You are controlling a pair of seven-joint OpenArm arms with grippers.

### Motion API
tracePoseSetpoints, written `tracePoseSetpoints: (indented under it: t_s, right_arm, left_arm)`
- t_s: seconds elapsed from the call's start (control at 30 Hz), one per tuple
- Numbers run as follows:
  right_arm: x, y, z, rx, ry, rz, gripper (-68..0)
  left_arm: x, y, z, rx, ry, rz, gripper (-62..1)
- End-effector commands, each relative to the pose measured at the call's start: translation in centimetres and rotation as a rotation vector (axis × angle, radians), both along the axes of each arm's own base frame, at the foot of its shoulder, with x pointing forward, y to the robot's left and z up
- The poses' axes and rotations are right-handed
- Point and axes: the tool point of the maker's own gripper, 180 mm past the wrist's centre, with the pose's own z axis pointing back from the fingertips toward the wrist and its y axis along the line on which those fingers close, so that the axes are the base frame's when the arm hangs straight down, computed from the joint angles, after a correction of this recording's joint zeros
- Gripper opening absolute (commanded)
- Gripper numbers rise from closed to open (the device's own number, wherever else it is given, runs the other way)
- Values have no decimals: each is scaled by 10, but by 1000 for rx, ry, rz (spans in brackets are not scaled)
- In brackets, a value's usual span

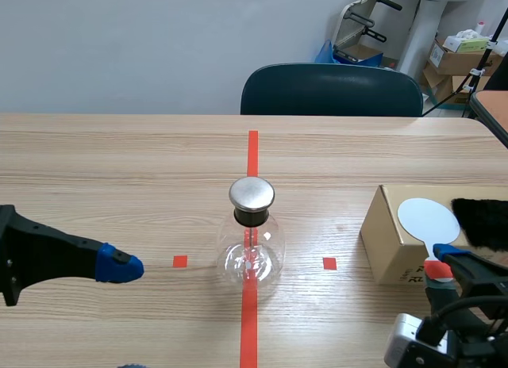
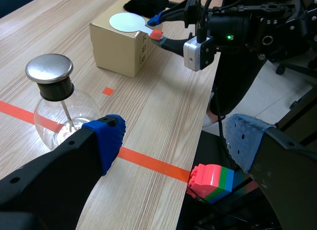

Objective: Do the electroscope experiment

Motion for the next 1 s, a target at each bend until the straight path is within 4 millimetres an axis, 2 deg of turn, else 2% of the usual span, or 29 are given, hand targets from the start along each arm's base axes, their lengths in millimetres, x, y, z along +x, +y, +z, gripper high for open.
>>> tracePoseSetpoints:
  t_s: [0.0, 0.07, 0.1, 0.97]
  right_arm:
    - [5, -5, 8, -10, -28, -6, -586]
    - [5, -5, 8, -10, -28, -6, -655]
    - [5, -5, 8, -10, -28, -6, -666]
    - [5, -5, 8, -10, -27, -10, -666]
  left_arm:
    - [-2, -5, 9, -38, -2, -4, -163]
    - [-2, -5, 9, -38, -2, -4, -163]
    - [-2, -5, 9, -37, -2, -4, -163]
    - [-2, -4, 8, -31, -3, -5, -163]
